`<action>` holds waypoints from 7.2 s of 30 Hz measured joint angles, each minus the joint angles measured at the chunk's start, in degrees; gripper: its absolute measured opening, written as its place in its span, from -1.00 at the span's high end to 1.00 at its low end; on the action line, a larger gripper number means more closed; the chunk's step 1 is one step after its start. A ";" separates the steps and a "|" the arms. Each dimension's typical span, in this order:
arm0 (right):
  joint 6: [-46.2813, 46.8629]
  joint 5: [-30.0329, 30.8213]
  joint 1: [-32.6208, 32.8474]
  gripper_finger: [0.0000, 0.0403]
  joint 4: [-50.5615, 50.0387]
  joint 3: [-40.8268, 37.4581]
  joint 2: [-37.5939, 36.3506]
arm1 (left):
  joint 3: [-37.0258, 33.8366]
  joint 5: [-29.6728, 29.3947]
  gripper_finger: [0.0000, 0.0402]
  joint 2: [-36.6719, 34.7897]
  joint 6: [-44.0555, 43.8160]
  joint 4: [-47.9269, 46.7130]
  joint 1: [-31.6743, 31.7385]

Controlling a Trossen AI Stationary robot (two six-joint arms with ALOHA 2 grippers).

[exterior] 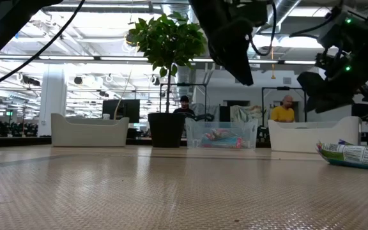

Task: Pick and place Granola Bars by type
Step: Put the yellow granola bar into the white bin, then put the blue granola bar into the gray bin

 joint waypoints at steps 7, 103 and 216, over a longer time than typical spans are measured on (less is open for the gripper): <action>-4.11 -0.26 0.00 -0.39 2.58 -0.34 -1.36 | -11.46 3.76 -0.33 -4.70 -0.52 10.71 -0.08; 19.63 -48.86 33.12 -0.54 4.41 12.95 17.65 | -119.52 9.36 -0.33 -116.51 -18.05 49.69 -0.39; -49.71 -42.24 5.62 1.00 34.70 66.51 64.29 | -108.89 4.11 -0.33 -90.82 -31.98 80.77 0.23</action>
